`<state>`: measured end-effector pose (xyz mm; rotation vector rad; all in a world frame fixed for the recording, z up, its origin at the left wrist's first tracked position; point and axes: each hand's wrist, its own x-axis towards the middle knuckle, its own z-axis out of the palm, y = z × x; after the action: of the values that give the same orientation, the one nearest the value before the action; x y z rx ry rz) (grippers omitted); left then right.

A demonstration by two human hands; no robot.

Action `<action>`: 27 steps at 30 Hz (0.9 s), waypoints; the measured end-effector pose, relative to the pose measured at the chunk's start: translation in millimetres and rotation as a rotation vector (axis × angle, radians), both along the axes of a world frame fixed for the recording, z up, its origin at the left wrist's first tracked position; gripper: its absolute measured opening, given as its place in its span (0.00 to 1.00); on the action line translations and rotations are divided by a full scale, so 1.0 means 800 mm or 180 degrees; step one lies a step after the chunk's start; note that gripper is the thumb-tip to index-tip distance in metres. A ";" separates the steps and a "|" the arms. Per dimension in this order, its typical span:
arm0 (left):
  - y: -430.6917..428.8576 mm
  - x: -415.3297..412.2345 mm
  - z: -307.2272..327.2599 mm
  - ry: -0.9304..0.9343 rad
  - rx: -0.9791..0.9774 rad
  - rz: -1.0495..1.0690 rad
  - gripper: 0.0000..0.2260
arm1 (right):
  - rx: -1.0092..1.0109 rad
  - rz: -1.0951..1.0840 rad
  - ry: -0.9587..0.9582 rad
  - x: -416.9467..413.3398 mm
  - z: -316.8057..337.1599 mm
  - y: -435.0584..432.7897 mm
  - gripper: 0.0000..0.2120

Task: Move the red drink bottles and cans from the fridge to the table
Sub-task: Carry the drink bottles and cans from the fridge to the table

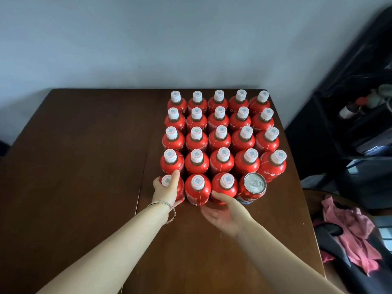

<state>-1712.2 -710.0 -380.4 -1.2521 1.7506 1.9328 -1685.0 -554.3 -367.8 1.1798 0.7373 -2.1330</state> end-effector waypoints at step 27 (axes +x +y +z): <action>0.023 0.022 0.076 0.1294 -0.3597 -0.1857 0.22 | 0.2910 0.2654 0.0396 0.008 0.038 0.088 0.07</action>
<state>-1694.8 -692.0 -319.5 -0.3758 3.1351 0.8289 -1678.4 -483.8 -337.1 0.8589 1.9677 -1.1522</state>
